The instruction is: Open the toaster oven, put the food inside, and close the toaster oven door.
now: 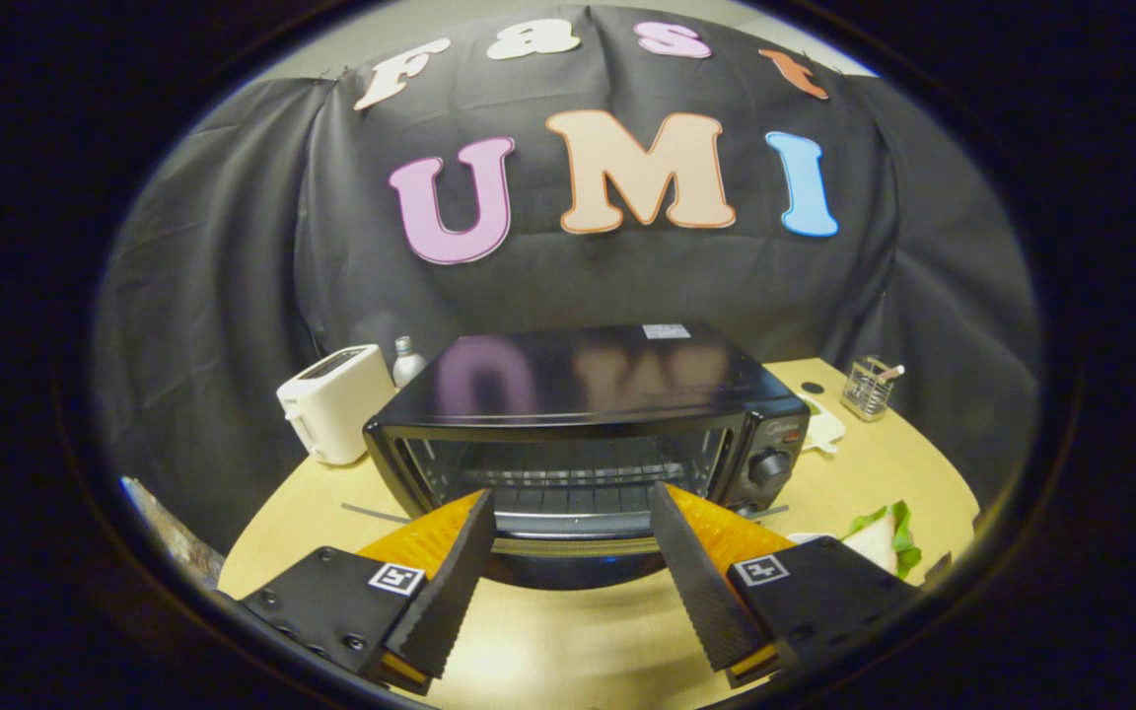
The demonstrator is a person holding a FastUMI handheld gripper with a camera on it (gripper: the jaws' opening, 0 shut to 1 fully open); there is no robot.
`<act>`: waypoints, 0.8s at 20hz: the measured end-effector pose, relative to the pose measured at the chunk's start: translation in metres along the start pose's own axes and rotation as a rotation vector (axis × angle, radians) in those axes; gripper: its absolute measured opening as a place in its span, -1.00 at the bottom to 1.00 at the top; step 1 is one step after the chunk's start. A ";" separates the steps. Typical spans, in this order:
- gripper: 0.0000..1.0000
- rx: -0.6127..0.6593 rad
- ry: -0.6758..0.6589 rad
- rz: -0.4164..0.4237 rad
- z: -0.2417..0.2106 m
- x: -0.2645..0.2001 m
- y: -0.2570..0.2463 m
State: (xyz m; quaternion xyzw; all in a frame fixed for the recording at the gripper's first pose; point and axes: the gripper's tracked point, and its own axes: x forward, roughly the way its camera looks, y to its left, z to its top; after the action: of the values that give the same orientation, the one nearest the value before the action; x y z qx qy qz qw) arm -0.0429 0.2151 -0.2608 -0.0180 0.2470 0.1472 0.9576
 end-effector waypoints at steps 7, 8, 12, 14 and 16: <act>0.95 0.067 0.255 -0.003 -0.060 -0.002 -0.004; 0.95 0.071 0.275 -0.004 -0.067 -0.001 -0.006; 0.93 0.055 0.319 0.000 -0.083 -0.003 -0.009; 0.93 0.050 0.323 0.003 -0.084 -0.001 -0.010; 0.92 0.050 0.327 0.004 -0.084 0.000 -0.011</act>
State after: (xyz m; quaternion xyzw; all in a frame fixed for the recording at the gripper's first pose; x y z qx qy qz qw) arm -0.0790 0.1961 -0.3351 -0.0176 0.4031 0.1381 0.9045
